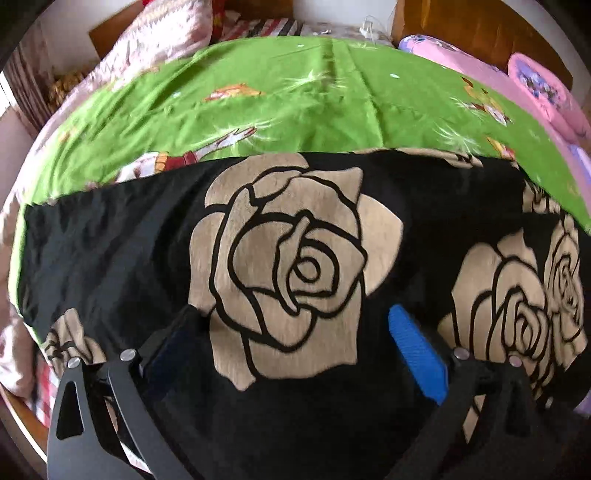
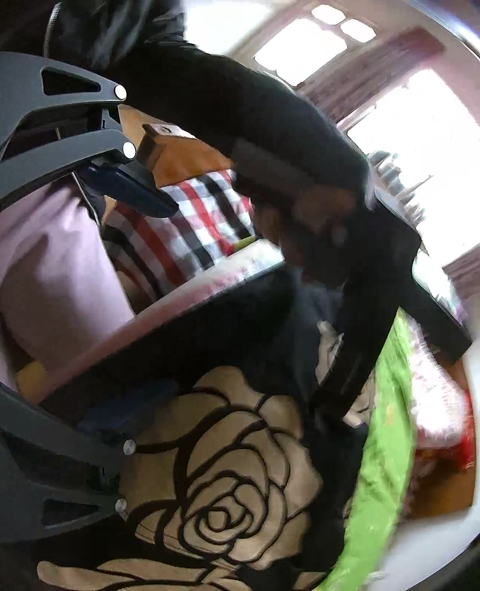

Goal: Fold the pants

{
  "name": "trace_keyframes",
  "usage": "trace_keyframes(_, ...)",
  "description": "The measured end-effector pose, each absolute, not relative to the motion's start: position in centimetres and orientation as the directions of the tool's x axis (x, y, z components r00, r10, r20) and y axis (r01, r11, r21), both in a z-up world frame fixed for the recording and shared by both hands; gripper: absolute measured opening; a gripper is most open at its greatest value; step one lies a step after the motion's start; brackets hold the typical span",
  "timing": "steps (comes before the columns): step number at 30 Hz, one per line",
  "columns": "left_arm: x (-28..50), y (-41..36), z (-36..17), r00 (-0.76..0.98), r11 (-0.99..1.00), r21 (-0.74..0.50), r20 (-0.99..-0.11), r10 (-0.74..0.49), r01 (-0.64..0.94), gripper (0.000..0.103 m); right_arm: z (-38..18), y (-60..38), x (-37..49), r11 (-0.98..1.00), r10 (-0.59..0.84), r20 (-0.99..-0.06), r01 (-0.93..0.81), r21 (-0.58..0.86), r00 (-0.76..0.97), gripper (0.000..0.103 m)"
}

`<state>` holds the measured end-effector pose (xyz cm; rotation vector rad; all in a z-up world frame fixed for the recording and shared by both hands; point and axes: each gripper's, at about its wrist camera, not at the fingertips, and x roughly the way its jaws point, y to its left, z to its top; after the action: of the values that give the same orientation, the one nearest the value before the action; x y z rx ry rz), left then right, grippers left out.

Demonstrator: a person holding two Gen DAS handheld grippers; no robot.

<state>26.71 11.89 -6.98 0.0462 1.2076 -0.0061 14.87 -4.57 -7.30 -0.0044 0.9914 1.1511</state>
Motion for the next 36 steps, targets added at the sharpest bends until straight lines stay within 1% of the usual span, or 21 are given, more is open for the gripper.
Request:
trace_keyframes(2, 27.1, 12.2, -7.0, 0.354, 0.999, 0.028, -0.935, 0.018, 0.024, 0.102, -7.3, -4.8, 14.0, 0.424, 0.764, -0.645, -0.773, 0.472, 0.026, 0.088)
trace_keyframes(4, 27.3, 12.2, -7.0, 0.362, 0.999, 0.031, -0.932, 0.021, 0.022, 0.102, -7.0, -5.0, 13.8, 0.433, 0.754, -0.656, -0.775, 0.461, 0.031, 0.087)
trace_keyframes(9, 27.0, 12.1, -7.0, 0.373, 1.000, 0.029, -0.927, 0.024, 0.008, 0.102, -4.2, -2.4, 14.7, 0.420, 0.775, -0.627, -0.805, 0.419, 0.078, 0.087)
trace_keyframes(11, 26.9, 12.0, -7.0, 0.368, 1.000, 0.030, -0.930, 0.027, 0.001, 0.102, -4.6, -0.6, 15.5, 0.402, 0.765, -0.642, -0.818, 0.411, 0.054, 0.087)
trace_keyframes(13, 27.0, 12.1, -7.0, 0.362, 1.000, 0.027, -0.932, 0.024, 0.003, 0.102, -6.0, 1.5, 15.7, 0.424, 0.719, -0.693, -0.822, 0.380, 0.051, 0.087)
trace_keyframes(14, 27.0, 12.1, -6.9, 0.359, 1.000, 0.027, -0.933, 0.023, 0.005, 0.102, -6.7, 1.9, 15.5, 0.432, 0.699, -0.714, -0.819, 0.377, 0.039, 0.089)
trace_keyframes(16, 27.0, 12.2, -6.9, 0.359, 1.000, 0.027, -0.933, 0.022, 0.010, 0.102, -7.2, 1.2, 14.4, 0.400, 0.718, -0.696, -0.834, 0.381, 0.026, 0.089)
trace_keyframes(19, 27.0, 12.2, -6.9, 0.359, 1.000, 0.028, -0.933, 0.025, 0.003, 0.102, -6.6, -1.6, 13.4, 0.403, 0.744, -0.669, -0.805, 0.437, 0.009, 0.088)
trace_keyframes(21, 26.7, 11.5, -6.1, 0.375, 1.000, 0.017, -0.927, 0.018, -0.005, 0.097, -5.7, -4.8, 12.6, 0.418, 0.774, -0.630, -0.796, 0.439, 0.059, 0.088)
trace_keyframes(23, 26.3, 10.1, -4.7, 0.426, 0.999, -0.025, -0.904, -0.041, 0.042, 0.097, -4.8, -8.2, 12.6, 0.473, 0.786, -0.600, -0.771, 0.427, 0.150, 0.088)
trace_keyframes(25, 26.5, 7.5, -2.8, 0.490, 0.995, 0.003, -0.870, -0.046, 0.099, 0.098, -4.1, -11.8, 13.4, 0.587, 0.744, -0.603, -0.712, 0.385, 0.287, 0.089)
trace_keyframes(27, 27.4, 5.7, -2.2, 0.515, 0.991, 0.055, -0.857, -0.018, 0.126, 0.099, -3.9, -15.1, 15.0, 0.699, 0.676, -0.611, -0.623, 0.352, 0.413, 0.089)
trace_keyframes(28, 28.4, 4.8, -2.4, 0.505, 0.987, 0.084, -0.863, 0.004, 0.136, 0.099, -3.9, -16.3, 16.0, 0.739, 0.643, -0.620, -0.578, 0.347, 0.450, 0.090)
trace_keyframes(29, 29.6, 3.8, -3.2, 0.470, 0.982, 0.096, -0.883, 0.009, 0.162, 0.097, -4.3, -18.1, 17.2, 0.795, 0.585, -0.648, -0.501, 0.341, 0.487, 0.090)
trace_keyframes(31, 31.1, 2.1, -5.0, 0.413, 0.968, 0.115, -0.911, 0.014, 0.222, 0.096, -4.9, -20.5, 18.5, 0.853, 0.508, -0.688, -0.416, 0.317, 0.518, 0.090)
trace_keyframes(32, 31.8, 1.2, -5.8, 0.413, 0.958, 0.165, -0.909, 0.055, 0.235, 0.094, -5.1, -21.8, 19.0, 0.868, 0.485, -0.697, -0.387, 0.311, 0.527, 0.090)
trace_keyframes(33, 32.3, 0.6, -6.2, 0.422, 0.952, 0.195, -0.903, 0.081, 0.234, 0.097, -5.2, -23.2, 19.5, 0.877, 0.473, -0.701, -0.361, 0.317, 0.534, 0.090)
trace_keyframes(35, 33.7, 0.2, -6.3, 0.441, 0.958, 0.188, -0.894, 0.076, 0.216, 0.096, -5.7, -25.3, 19.4, 0.885, 0.462, -0.710, -0.324, 0.334, 0.531, 0.090)
trace_keyframes(36, 34.3, 0.0, -6.5, 0.444, 0.958, 0.202, -0.891, 0.094, 0.203, 0.097, -6.1, -26.5, 19.2, 0.896, 0.443, -0.729, -0.294, 0.333, 0.523, 0.090)
